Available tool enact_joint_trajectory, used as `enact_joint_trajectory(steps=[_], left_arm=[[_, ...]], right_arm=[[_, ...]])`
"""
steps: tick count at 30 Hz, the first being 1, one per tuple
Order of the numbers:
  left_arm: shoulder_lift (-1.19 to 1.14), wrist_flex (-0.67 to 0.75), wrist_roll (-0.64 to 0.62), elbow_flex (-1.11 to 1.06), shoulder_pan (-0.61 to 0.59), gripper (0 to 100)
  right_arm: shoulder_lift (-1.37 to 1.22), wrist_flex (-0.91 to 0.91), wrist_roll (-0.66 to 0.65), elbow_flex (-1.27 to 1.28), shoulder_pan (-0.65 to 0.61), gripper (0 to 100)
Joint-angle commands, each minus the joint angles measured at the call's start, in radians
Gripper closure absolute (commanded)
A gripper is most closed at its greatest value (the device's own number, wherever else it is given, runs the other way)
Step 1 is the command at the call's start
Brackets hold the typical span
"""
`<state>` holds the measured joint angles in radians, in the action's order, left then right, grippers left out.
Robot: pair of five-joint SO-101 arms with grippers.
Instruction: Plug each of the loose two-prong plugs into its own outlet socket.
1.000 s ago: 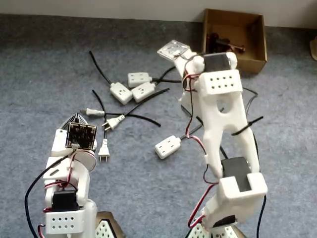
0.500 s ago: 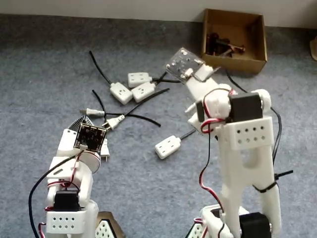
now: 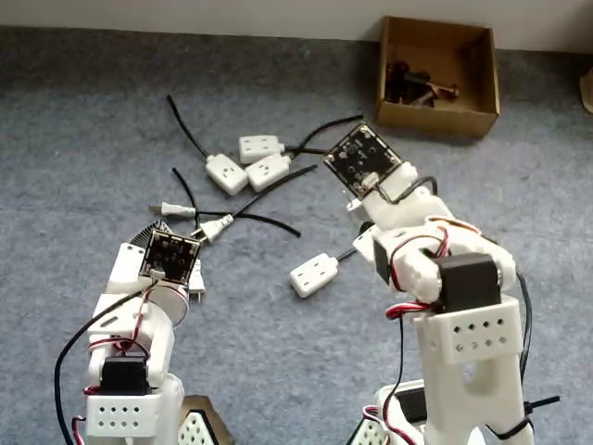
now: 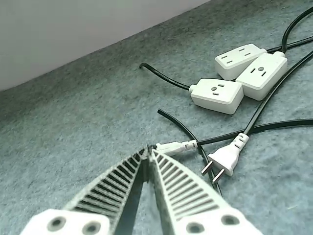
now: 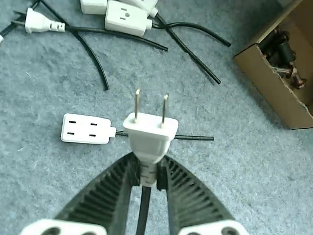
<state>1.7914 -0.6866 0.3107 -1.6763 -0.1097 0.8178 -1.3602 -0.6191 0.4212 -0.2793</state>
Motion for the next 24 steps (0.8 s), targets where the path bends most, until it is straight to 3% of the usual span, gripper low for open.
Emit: enact_joint_trajectory(steps=[1,12,24], left_arm=[[0.012,-0.003,0.008,-0.021,0.018,99],[0.012,-0.003,0.008,-0.010,0.065,99],[0.012,0.000,0.000,0.022,0.084,99]], right_arm=[[0.051,0.077,0.037,0.022,-0.002,99.2],[0.162,0.325,0.170,0.289,-0.016,99.2],[0.269,0.478,0.250,0.470,-0.193,99.2]])
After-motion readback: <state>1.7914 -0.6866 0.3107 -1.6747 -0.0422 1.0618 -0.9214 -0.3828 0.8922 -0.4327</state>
